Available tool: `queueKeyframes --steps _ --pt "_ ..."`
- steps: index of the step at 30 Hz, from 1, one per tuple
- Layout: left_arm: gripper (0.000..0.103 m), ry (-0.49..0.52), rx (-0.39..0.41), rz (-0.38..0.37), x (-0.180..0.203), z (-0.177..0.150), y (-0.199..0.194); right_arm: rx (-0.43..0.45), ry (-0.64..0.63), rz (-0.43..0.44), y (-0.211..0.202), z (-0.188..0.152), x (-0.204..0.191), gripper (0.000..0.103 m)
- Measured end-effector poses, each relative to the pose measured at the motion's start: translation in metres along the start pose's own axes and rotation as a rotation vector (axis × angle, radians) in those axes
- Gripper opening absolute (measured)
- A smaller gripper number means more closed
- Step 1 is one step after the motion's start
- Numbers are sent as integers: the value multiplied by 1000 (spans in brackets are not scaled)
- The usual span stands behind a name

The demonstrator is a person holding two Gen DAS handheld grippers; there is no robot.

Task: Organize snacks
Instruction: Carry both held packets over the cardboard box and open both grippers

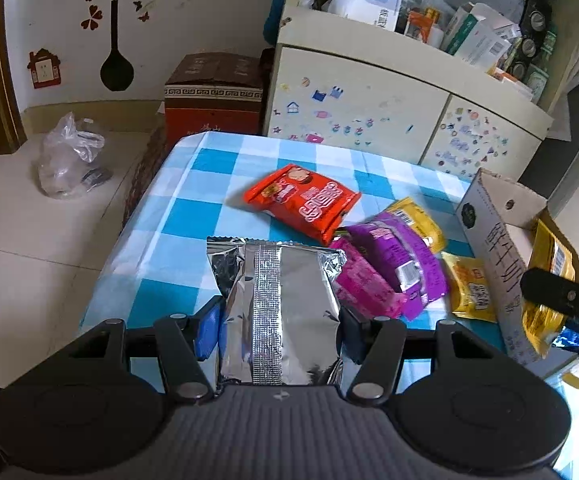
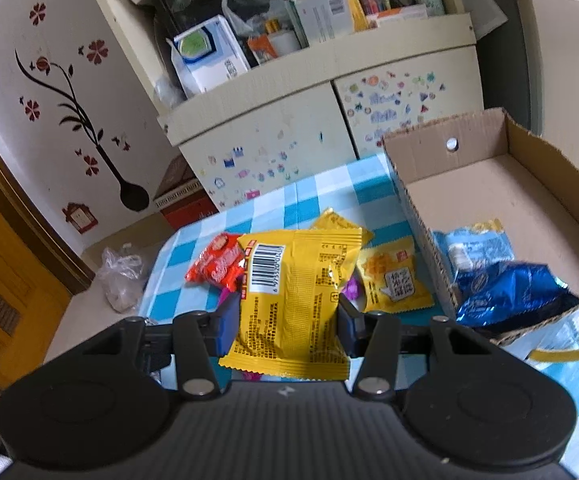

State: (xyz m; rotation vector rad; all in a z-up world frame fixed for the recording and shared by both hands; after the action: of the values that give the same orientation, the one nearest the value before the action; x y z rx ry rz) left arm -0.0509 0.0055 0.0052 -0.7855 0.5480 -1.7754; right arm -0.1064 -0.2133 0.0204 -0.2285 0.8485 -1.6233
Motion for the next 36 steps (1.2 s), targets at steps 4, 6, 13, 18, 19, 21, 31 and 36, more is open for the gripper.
queueKeyframes --steps 4,6,13,18,19,21,31,36 --pt "65 2 3 -26 12 2 -3 30 17 1 -11 11 8 49" --pt "65 5 4 -44 21 3 -4 55 30 -2 -19 17 15 49" --pt "65 41 11 -114 60 12 -6 137 99 -25 -47 42 48 49" --pt "65 62 19 -161 90 22 -4 169 136 -50 -58 54 67 49" --pt "65 65 19 -171 96 24 -3 172 138 -57 -59 56 70 49" --pt "65 71 18 -193 108 28 -1 177 141 -72 -60 59 77 49" --pt "65 132 -7 -298 176 40 21 176 227 -110 -62 78 119 50" --pt "65 140 -24 -333 205 45 41 163 285 -133 -55 85 138 50"
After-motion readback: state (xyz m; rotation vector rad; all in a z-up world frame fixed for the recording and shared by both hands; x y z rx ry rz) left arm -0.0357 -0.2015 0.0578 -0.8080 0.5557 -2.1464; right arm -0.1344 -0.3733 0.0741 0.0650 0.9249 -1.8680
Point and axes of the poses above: each gripper's, at about its wrist camera, not at the fingertips, and y roughly the way its jaws point, x to its right, z to its top, the point moved 3 cm from there along y, roughly the way its jaws point, and after that the axes turned 10 degrees about -z, right-handed, at the moved point
